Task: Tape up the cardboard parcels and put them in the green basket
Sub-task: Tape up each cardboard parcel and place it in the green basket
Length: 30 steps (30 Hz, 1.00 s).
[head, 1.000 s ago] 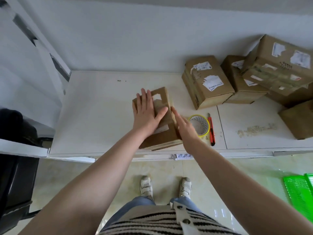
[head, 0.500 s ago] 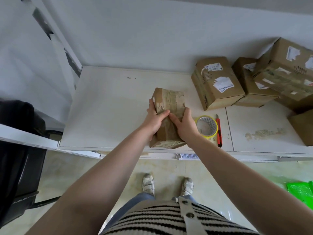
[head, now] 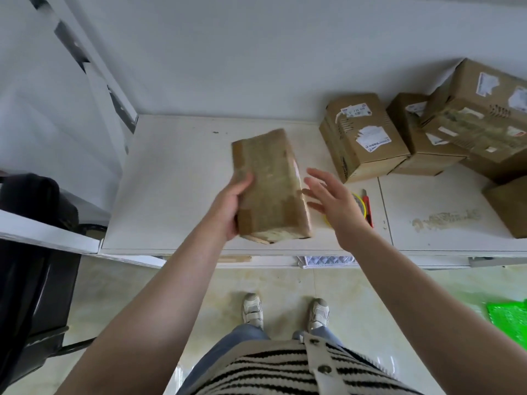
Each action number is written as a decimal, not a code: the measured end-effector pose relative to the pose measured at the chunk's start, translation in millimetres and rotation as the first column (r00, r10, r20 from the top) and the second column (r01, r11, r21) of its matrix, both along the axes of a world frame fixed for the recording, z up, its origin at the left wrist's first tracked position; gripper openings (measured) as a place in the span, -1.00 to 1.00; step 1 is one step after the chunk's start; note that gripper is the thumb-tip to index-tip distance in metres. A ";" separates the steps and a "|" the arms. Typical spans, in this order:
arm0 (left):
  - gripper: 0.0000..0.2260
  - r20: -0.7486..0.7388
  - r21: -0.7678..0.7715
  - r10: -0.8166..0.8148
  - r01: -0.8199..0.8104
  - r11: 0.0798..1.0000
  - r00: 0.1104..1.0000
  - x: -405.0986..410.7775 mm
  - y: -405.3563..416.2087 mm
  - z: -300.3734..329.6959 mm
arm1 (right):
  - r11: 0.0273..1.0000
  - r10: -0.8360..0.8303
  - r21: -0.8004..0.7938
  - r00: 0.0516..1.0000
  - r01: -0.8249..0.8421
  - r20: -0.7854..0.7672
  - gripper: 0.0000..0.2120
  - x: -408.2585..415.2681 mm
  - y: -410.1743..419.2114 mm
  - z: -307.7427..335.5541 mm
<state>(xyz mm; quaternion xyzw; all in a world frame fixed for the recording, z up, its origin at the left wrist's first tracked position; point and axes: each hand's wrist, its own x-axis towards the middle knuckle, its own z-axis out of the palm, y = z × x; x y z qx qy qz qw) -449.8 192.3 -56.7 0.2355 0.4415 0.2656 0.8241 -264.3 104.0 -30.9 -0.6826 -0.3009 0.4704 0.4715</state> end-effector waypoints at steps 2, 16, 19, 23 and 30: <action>-0.62 0.142 -0.082 0.055 -0.044 0.996 0.988 -18.6 0.9 -3.3 | 0.999 -0.020 -0.042 1.000 0.020 0.000 -0.57 10.0 -4.2 6.3; -0.56 -0.159 0.213 -0.246 0.277 0.937 0.956 51.5 -26.7 25.8 | 0.978 -0.208 -0.117 0.847 0.173 -0.490 -0.53 35.5 -48.1 20.8; -0.29 -0.157 0.211 -0.459 0.483 0.850 0.875 68.0 -37.9 38.6 | 0.971 -0.237 -0.084 0.867 0.223 -0.439 -0.44 43.1 -63.9 20.4; -0.20 -0.258 0.202 -0.535 0.586 0.785 0.805 96.6 -56.2 47.5 | 0.960 -0.272 -0.045 0.885 0.275 -0.377 -0.54 61.0 -90.3 16.8; -0.52 -0.338 0.303 -0.653 0.735 0.607 0.678 165.3 -86.7 68.6 | 0.956 -0.168 -0.153 0.895 0.250 0.414 0.18 143.4 -147.9 38.7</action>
